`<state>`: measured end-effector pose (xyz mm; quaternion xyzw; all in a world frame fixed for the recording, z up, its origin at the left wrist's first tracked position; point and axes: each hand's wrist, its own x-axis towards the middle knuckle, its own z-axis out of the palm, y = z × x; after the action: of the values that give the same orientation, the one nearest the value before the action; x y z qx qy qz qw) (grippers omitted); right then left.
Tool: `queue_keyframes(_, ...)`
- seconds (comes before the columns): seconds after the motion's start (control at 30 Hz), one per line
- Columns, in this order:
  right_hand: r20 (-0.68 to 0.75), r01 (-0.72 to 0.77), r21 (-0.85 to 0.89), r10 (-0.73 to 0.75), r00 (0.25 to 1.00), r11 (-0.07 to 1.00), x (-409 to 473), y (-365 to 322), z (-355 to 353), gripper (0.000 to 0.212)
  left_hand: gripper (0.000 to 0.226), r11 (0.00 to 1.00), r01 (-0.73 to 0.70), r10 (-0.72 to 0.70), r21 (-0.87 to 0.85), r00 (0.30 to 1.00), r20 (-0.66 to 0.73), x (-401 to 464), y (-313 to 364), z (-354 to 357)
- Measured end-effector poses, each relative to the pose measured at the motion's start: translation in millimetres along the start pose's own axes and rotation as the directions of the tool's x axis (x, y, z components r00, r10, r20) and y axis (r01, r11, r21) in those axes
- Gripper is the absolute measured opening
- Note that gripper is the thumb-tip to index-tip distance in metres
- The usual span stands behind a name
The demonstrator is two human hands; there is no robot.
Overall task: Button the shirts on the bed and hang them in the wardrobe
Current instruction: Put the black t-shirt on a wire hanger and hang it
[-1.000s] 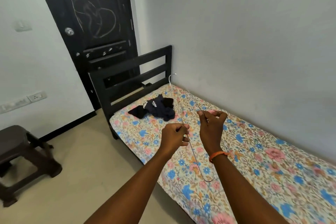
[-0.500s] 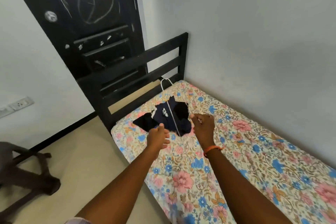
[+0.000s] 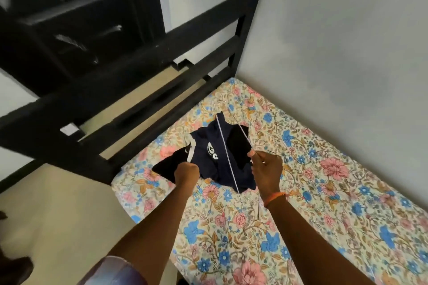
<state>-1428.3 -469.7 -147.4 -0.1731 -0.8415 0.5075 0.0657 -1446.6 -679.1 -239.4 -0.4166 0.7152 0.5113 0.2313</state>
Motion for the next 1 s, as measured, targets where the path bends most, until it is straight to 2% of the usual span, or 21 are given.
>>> queue_keyframes(0.1, -0.041, -0.056, -0.038, 0.054, 0.998, 0.998, 31, 29, 47, 0.035, 0.02, 0.997, 0.07, -0.071, -0.028, 0.997, -0.038, 50, 18, 6)
queue_keyframes(0.23, -0.016, -0.094, -0.12, 0.093, 0.996, 0.988, 59, 79, 100, 0.034, 0.047, 0.977, 0.165, -0.17, -0.139, 0.985, -0.024, 123, 8, 30)
queue_keyframes(0.3, 0.0, -0.141, -0.145, 0.142, 0.99, 0.979, 66, 98, 117, 0.031, 0.05, 0.992, 0.092, -0.093, -0.082, 0.996, -0.015, 148, 1, 45)
queue_keyframes(0.37, 0.01, -0.223, -0.125, 0.225, 0.974, 0.967, 71, 112, 128, 0.028, 0.033, 0.999, 0.013, -0.014, 0.052, 1.0, 0.01, 166, -3, 59)
queue_keyframes(0.47, 0.005, -0.271, -0.114, 0.274, 0.962, 0.956, 73, 118, 128, 0.027, 0.024, 0.986, -0.064, 0.063, 0.154, 0.998, 0.009, 162, 6, 68)
queue_keyframes(0.5, -0.003, -0.279, -0.117, 0.281, 0.96, 0.953, 73, 119, 124, 0.025, 0.02, 0.968, -0.127, 0.13, 0.218, 0.992, 0.003, 156, 11, 70)
queue_keyframes(0.57, -0.024, -0.284, -0.123, 0.283, 0.959, 0.951, 74, 113, 113, 0.026, 0.015, 0.856, -0.333, 0.34, 0.395, 0.939, 0.053, 136, 21, 73)
queue_keyframes(0.6, -0.035, -0.272, -0.117, 0.27, 0.962, 0.955, 76, 107, 105, 0.03, 0.015, 0.793, -0.434, 0.43, 0.427, 0.896, 0.112, 119, 26, 74)
queue_keyframes(0.7, -0.05, -0.22, -0.038, 0.218, 0.975, 0.975, 81, 75, 76, 0.051, 0.015, 0.636, -0.695, 0.634, 0.336, 0.718, 0.287, 62, 43, 82)
queue_keyframes(0.77, -0.086, -0.241, -0.003, 0.24, 0.967, 0.971, 81, 53, 51, 0.058, 0.002, 0.635, -0.753, 0.66, 0.169, 0.644, 0.387, 22, 56, 82)
queue_keyframes(0.83, -0.078, -0.286, 0.073, 0.291, 0.953, 0.955, 77, 31, 22, 0.065, 0.012, 0.669, -0.741, 0.621, 0.065, 0.605, 0.499, -19, 71, 81)
queue_keyframes(0.93, 0.07, -0.355, 0.193, 0.348, 0.935, 0.915, 58, 0, -30, 0.061, 0.007, 0.69, -0.724, 0.571, 0.01, 0.552, 0.608, -85, 92, 74)
queue_keyframes(1.0, 0.192, -0.436, 0.289, 0.394, 0.899, 0.852, 43, -16, -67, 0.053, 0.023, 0.68, -0.733, 0.56, -0.011, 0.51, 0.653, -127, 107, 68)
